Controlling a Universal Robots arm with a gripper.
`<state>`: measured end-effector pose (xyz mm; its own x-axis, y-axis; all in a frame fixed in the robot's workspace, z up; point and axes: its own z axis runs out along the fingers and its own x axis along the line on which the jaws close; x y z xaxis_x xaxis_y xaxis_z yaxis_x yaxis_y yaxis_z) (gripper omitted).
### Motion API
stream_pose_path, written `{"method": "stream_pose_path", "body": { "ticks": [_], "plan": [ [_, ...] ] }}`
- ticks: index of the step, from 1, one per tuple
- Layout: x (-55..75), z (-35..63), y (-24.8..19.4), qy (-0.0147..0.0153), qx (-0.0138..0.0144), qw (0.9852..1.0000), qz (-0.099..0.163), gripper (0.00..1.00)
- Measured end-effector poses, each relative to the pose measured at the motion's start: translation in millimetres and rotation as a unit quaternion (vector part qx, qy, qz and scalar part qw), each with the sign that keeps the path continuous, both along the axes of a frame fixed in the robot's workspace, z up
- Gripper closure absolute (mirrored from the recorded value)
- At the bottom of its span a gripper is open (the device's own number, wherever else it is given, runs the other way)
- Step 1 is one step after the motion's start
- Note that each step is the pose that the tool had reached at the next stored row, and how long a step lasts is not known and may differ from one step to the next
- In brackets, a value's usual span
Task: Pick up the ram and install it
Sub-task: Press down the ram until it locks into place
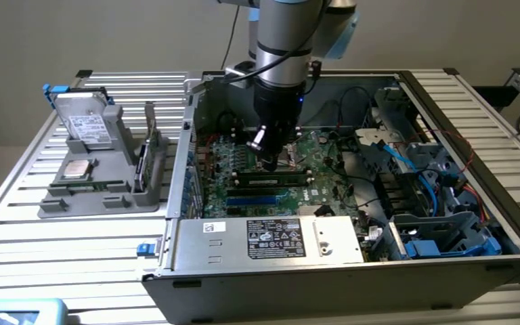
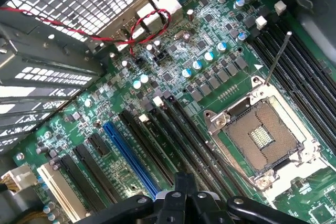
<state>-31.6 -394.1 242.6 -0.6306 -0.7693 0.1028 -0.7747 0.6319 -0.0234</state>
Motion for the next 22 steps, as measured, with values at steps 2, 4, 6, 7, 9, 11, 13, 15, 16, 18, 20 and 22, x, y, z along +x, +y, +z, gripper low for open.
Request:
{"method": "stream_pose_path", "body": {
  "ticks": [2,4,6,7,9,11,13,15,16,18,20,22],
  "plan": [
    [0.0,0.0,0.0,0.0000,0.0000,0.9999,-0.015,0.89],
    [0.0,0.0,0.0,0.0000,0.0000,0.9996,-0.030,0.89],
    [0.0,0.0,0.0,0.0000,0.0000,0.9990,-0.045,0.89],
    [0.0,0.0,0.0,0.0000,0.0000,0.9986,-0.052,0.89],
    [0.0,0.0,0.0,0.0000,0.0000,0.9978,-0.067,0.89],
    [0.0,0.0,0.0,0.0000,0.0000,0.9967,-0.081,0.89],
    [0.0,0.0,0.0,-0.0001,0.0000,0.9955,-0.094,0.89],
    [0.0,0.0,0.0,-0.0002,0.0000,0.9942,-0.108,0.89],
    [0.0,0.0,0.0,-0.0003,0.0001,0.9935,-0.114,0.89],
    [0.0,0.0,0.0,-0.0013,-0.0001,0.9923,-0.124,0.89],
    [0.0,0.2,0.0,-0.0040,-0.0013,0.9912,-0.132,0.89],
    [0.0,0.5,-0.1,-0.0079,-0.0031,0.9902,-0.139,0.89]
  ]
}}
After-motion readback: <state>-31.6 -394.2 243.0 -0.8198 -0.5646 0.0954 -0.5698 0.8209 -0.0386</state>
